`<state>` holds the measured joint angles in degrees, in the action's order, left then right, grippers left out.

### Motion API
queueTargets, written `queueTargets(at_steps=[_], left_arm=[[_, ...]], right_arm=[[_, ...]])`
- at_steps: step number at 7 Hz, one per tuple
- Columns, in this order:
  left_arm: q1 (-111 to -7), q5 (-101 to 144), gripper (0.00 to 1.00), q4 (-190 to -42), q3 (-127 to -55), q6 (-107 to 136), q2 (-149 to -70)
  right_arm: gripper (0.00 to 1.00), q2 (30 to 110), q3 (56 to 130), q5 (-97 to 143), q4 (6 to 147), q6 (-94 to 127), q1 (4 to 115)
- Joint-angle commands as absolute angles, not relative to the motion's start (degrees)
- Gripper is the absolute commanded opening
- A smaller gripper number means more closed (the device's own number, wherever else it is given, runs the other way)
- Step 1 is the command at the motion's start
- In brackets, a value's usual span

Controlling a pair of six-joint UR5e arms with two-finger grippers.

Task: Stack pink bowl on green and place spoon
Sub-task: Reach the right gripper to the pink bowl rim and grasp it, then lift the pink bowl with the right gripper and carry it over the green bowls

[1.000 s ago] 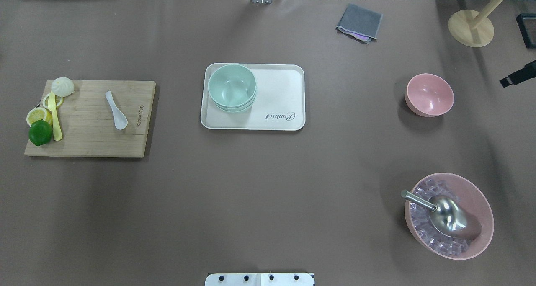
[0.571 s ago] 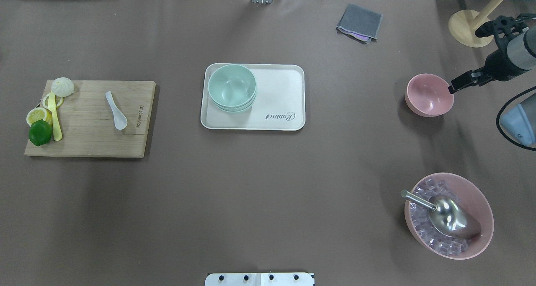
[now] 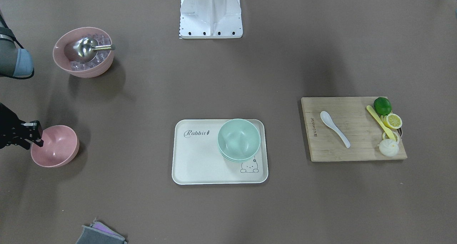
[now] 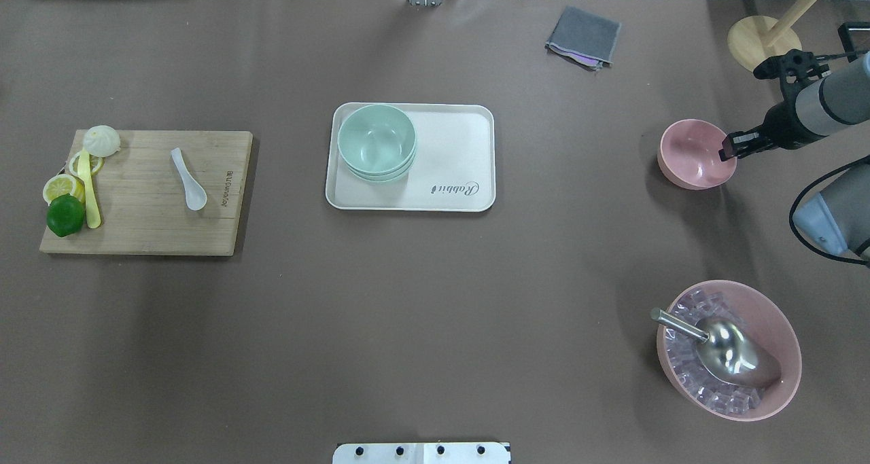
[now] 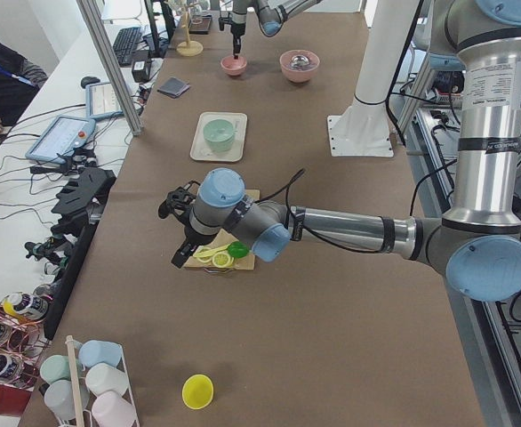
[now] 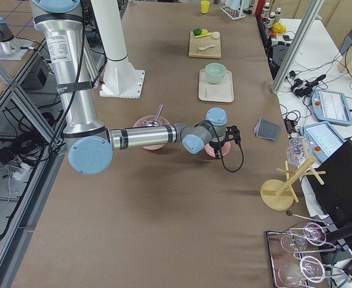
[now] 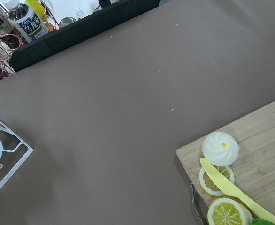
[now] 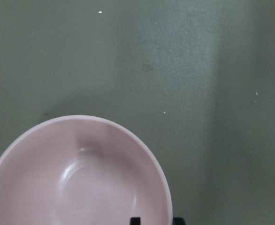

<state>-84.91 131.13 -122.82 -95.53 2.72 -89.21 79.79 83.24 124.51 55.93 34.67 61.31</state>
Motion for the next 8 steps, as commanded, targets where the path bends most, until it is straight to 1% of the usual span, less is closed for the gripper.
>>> queueTargets(at_steps=[1,3,5,6,8], left_arm=[[-84.9,131.1,0.98,-122.9,-95.5,2.7,-89.0],[-84.8,131.1,0.98,-122.9,-95.5,2.7,-89.0],[-84.8,131.1,0.98,-122.9,-95.5,2.7,-89.0],[-84.5,131.1,0.98,-122.9,-95.5,2.9,-89.0],[-83.8,131.1,0.98,-122.9,-95.5,3.4,-89.0]], right_arm=[[0.0,79.5,83.4,124.3,55.8,35.0,61.3],[0.0,79.3,84.8,124.4,55.8,35.0,61.3],[0.0,77.9,88.3,124.8,56.6,38.6,61.3],[0.0,73.8,88.2,125.0,56.8,45.8,60.2],[0.0,63.1,88.2,124.3,59.4,63.8,54.1]])
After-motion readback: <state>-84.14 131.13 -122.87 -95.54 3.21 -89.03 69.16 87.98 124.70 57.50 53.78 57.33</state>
